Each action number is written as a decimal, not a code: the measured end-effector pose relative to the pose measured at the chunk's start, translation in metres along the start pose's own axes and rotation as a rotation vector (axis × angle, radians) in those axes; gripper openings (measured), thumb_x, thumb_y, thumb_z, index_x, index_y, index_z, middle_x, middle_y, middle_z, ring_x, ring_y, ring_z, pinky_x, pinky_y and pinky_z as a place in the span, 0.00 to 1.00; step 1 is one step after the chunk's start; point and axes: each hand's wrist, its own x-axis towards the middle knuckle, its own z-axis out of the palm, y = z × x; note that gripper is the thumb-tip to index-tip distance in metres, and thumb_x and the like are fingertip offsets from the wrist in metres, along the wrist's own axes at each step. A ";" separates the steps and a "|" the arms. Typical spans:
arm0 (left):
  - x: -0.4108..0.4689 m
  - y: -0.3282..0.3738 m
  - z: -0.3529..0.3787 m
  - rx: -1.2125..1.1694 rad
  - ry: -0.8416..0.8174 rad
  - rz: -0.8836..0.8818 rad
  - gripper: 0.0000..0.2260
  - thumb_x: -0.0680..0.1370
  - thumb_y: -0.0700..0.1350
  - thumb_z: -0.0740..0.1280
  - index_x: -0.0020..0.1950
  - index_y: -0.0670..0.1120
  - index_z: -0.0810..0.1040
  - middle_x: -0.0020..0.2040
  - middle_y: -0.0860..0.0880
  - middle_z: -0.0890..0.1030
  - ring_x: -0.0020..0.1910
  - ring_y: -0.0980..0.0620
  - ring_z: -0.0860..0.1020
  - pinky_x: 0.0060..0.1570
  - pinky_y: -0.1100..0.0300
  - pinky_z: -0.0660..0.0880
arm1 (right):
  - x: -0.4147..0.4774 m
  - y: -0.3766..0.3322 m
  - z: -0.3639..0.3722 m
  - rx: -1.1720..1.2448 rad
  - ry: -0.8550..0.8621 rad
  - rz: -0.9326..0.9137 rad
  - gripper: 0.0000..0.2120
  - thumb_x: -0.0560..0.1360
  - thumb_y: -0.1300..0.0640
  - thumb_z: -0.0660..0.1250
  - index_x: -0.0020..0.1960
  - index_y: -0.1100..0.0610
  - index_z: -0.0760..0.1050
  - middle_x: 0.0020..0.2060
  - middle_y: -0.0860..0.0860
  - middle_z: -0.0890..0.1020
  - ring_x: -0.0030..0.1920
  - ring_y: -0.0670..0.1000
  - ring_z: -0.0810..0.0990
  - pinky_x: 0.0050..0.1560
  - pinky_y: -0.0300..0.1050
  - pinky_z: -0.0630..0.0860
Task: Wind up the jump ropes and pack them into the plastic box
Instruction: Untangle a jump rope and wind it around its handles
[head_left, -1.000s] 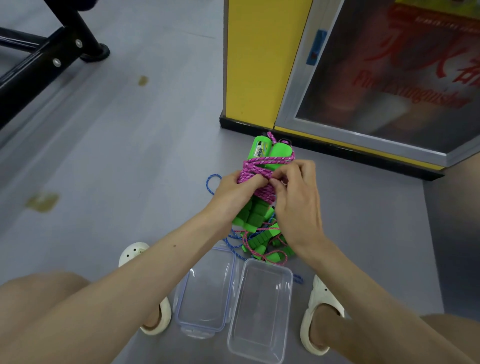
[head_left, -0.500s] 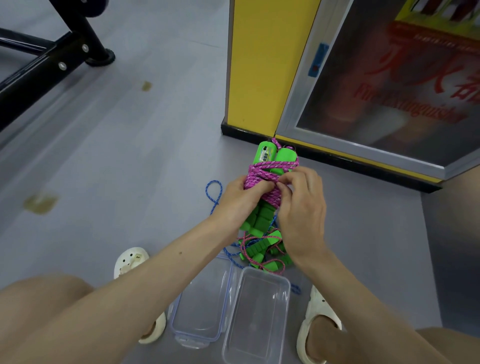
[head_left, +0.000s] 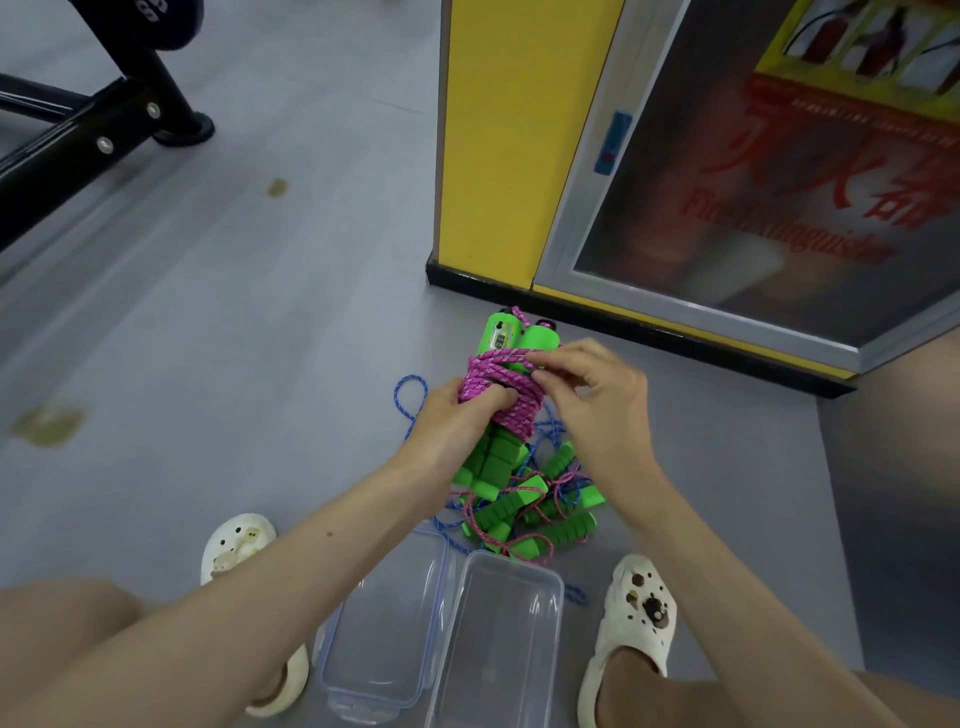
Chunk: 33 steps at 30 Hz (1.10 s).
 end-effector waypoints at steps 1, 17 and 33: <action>0.000 0.001 0.000 0.013 -0.015 -0.006 0.05 0.75 0.44 0.68 0.50 0.45 0.79 0.39 0.47 0.83 0.31 0.53 0.81 0.28 0.63 0.76 | 0.002 0.000 -0.003 0.020 -0.033 0.025 0.09 0.70 0.68 0.71 0.48 0.59 0.84 0.40 0.52 0.80 0.40 0.37 0.76 0.42 0.27 0.70; 0.001 0.003 0.004 0.290 -0.118 0.035 0.07 0.75 0.43 0.69 0.52 0.43 0.78 0.39 0.48 0.83 0.33 0.53 0.82 0.33 0.62 0.77 | -0.010 0.004 -0.016 -0.260 -0.134 0.095 0.06 0.72 0.60 0.70 0.44 0.54 0.73 0.45 0.48 0.71 0.49 0.48 0.71 0.48 0.39 0.67; -0.005 0.003 0.014 0.105 0.039 0.090 0.04 0.76 0.42 0.68 0.42 0.43 0.78 0.34 0.47 0.80 0.30 0.50 0.79 0.32 0.58 0.77 | -0.026 -0.004 -0.002 -0.553 0.094 -0.192 0.05 0.74 0.60 0.65 0.48 0.60 0.77 0.37 0.53 0.79 0.32 0.52 0.77 0.29 0.44 0.74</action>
